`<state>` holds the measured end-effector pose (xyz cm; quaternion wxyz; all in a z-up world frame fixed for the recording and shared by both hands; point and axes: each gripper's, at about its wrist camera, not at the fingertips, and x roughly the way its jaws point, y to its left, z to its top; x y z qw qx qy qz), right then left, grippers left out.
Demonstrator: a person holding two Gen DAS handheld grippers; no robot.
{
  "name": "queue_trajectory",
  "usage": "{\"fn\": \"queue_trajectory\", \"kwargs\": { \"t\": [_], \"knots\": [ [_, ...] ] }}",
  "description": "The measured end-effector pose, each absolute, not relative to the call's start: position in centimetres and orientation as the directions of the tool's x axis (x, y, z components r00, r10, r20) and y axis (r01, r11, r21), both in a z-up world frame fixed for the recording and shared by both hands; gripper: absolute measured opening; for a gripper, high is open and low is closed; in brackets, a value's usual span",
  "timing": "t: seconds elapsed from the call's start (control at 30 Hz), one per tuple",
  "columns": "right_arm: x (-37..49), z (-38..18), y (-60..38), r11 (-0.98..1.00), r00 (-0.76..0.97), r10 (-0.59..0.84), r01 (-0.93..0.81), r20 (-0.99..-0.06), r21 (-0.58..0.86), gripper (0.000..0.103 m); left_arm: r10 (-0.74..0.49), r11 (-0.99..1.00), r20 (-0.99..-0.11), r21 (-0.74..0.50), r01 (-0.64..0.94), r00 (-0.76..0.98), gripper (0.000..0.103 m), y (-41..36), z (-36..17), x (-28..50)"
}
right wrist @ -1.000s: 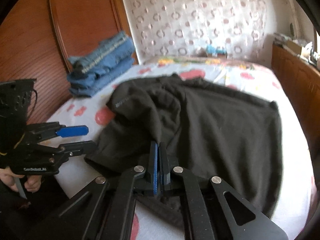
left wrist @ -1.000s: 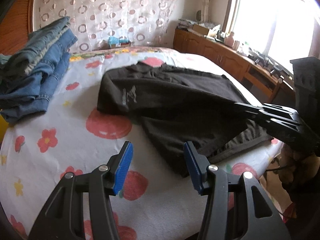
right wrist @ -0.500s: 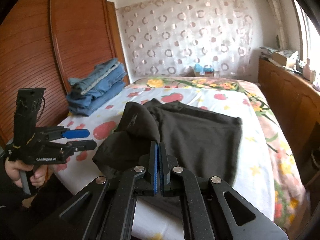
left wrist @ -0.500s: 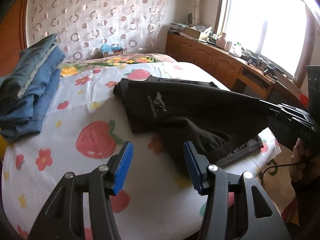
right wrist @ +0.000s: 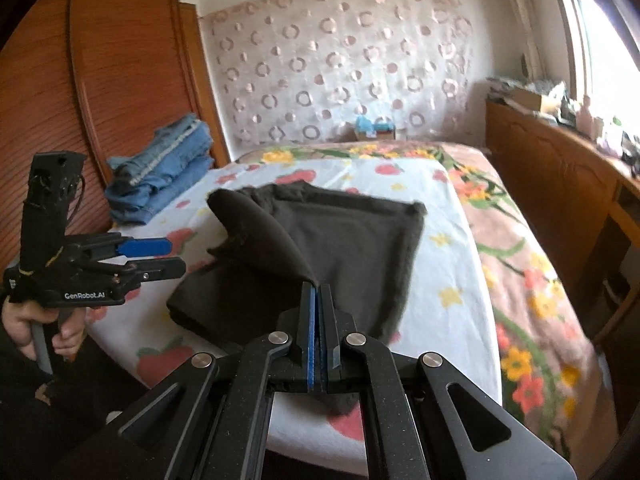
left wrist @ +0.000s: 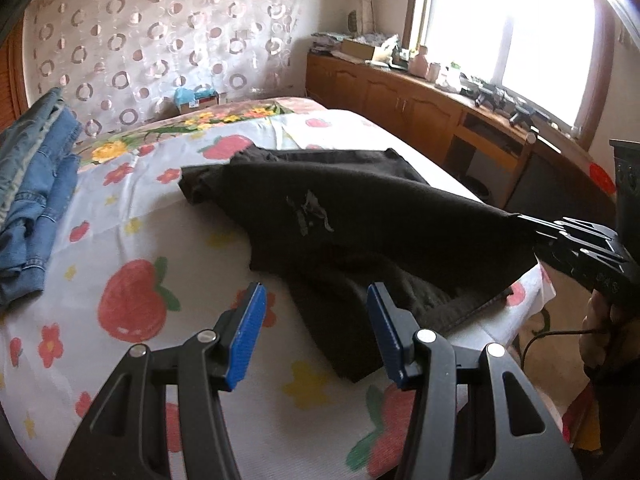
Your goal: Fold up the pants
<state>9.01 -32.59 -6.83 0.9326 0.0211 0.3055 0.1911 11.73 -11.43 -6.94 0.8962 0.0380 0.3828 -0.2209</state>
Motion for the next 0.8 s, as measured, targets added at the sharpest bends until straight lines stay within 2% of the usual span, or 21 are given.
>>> {"fn": "queue_trajectory", "kwargs": {
  "t": [0.3, 0.7, 0.77, 0.8],
  "knots": [
    [9.5, -10.4, -34.0, 0.945, 0.709, 0.323, -0.282, -0.627, 0.168, 0.000, -0.335, 0.901, -0.748, -0.077, 0.426, 0.573, 0.052, -12.7, -8.9, 11.7],
    [9.6, -11.6, -34.5, 0.950, 0.700, 0.309, -0.258, -0.644, 0.175, 0.000, -0.342, 0.902, -0.757, -0.097, 0.421, 0.557, 0.052, -12.3, -9.8, 11.8],
    [9.6, -11.5, -34.6, 0.950, 0.700, 0.311, -0.256, -0.643, 0.181, 0.005, -0.344, 0.903, -0.750, -0.100, 0.418, 0.565, 0.052, -12.2, -9.6, 11.7],
    [9.6, -11.4, -34.6, 0.952, 0.702, 0.304, -0.249, -0.644, 0.177, 0.014, -0.347, 0.903, -0.746, -0.103, 0.417, 0.568, 0.052, -11.9, -9.5, 11.6]
  ]
}}
